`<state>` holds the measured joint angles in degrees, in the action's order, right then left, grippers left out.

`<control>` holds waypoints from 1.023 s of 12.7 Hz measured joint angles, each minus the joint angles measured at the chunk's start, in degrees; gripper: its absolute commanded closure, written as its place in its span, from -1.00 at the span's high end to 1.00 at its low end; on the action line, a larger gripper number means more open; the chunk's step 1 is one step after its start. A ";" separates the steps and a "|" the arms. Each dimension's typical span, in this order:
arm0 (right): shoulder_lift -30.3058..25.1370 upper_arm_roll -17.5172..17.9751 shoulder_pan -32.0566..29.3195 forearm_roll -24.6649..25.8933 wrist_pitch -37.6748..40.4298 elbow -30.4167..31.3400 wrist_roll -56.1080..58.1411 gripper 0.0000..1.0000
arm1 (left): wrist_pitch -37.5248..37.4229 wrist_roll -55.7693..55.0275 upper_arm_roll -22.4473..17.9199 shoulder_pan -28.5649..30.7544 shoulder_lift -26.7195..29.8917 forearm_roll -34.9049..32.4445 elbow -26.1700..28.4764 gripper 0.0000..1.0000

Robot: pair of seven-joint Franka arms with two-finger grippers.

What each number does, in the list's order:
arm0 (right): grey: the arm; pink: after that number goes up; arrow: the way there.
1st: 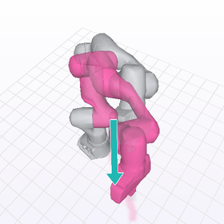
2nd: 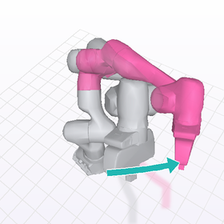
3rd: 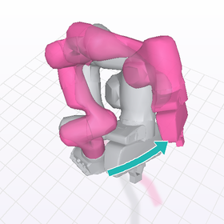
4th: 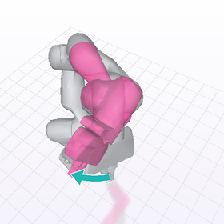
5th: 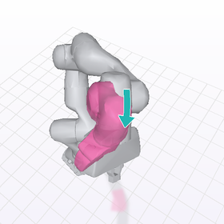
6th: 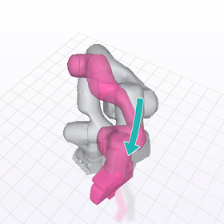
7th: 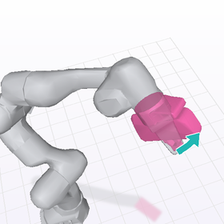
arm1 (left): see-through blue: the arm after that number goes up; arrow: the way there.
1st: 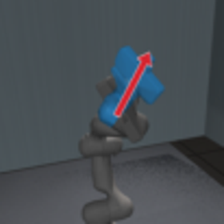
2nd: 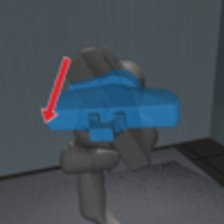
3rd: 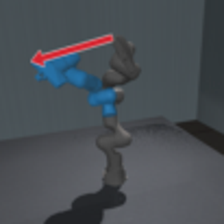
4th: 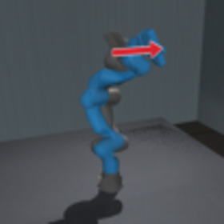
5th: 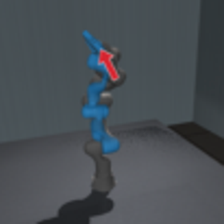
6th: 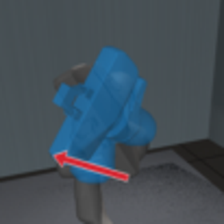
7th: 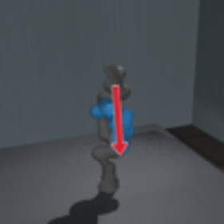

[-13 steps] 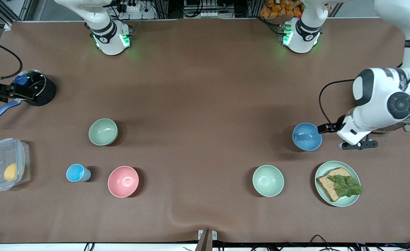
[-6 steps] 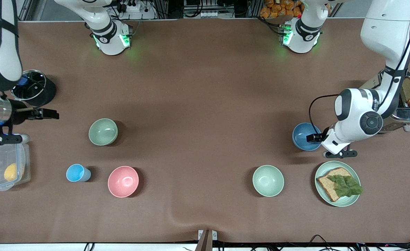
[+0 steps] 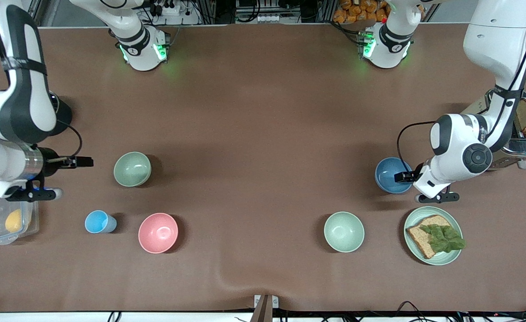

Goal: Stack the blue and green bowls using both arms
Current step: 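Grasp the blue bowl rim with the left gripper while the right reaches green bowl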

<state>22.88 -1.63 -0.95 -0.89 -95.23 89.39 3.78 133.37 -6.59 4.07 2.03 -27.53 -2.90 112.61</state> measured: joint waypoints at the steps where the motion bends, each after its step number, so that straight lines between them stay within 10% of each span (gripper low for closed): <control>1: 0.63 0.00 0.00 0.00 -2.07 1.50 -0.19 1.00 | 0.00 0.00 0.00 0.00 -0.03 0.00 0.00 -0.30; 4: 3.24 0.01 0.00 -0.01 -5.83 3.50 -0.72 1.00 | 0.00 0.00 0.00 0.00 -0.08 0.00 0.00 -1.00; 13: 10.42 0.52 0.25 -3.89 -23.92 12.11 -0.96 1.00 | -0.02 0.00 0.21 -0.17 0.18 0.00 -0.34 -1.00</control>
<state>33.30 -1.11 -0.70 -4.78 -119.15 101.50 2.82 133.35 -6.58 4.28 1.87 -27.35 -2.90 112.27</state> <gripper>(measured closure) 0.000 0.947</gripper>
